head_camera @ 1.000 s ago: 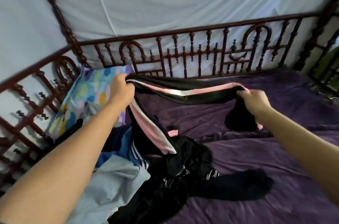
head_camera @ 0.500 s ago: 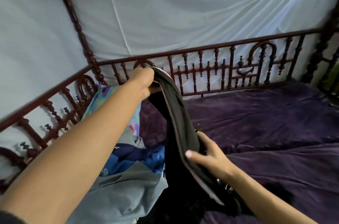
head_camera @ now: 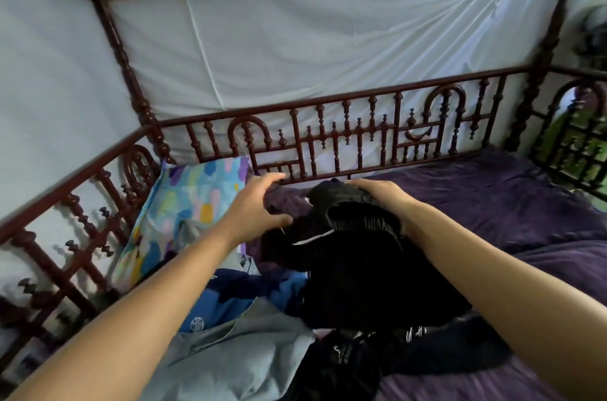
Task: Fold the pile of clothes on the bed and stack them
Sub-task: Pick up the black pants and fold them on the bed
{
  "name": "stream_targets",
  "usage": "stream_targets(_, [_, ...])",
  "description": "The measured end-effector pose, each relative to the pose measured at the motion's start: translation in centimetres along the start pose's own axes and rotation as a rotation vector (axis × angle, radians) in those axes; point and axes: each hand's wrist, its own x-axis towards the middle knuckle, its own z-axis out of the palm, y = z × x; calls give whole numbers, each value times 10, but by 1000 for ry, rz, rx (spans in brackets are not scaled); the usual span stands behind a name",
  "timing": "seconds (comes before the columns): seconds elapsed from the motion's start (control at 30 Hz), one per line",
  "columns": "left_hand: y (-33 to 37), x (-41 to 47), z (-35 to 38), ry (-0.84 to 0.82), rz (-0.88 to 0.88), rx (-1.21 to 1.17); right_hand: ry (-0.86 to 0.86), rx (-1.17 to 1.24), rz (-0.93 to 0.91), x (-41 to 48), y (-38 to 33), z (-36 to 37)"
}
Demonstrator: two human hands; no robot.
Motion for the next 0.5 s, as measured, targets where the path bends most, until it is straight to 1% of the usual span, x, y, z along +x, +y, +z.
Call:
stream_targets(0.03, [7,-9,6,-49,140,44,-31,0,48,2,-7,7])
stream_targets(0.1, [18,-22,17,-52,312,58,-77,-52,111,5,-11,20])
stream_targets(0.17, [25,-27,24,43,402,0,-72,-97,141,5,-9,28])
stream_targets(0.2, [27,-26,24,115,430,-53,-82,-72,154,4,-6,30])
stream_targets(0.23, [31,-25,23,181,425,-123,-96,-21,152,3,-1,30])
stream_targets(0.27, [35,-23,21,228,383,-191,-135,40,127,1,4,28])
stream_targets(0.37, [45,-8,14,265,236,-309,-298,202,-51,-10,24,14])
stream_targets(0.4, [49,-2,13,258,215,-331,-315,183,-118,-15,31,11])
stream_targets(0.43, [52,5,12,253,206,-354,-300,100,-181,-20,43,14])
stream_targets(0.5, [60,17,7,244,190,-427,-171,-148,-260,-27,72,28])
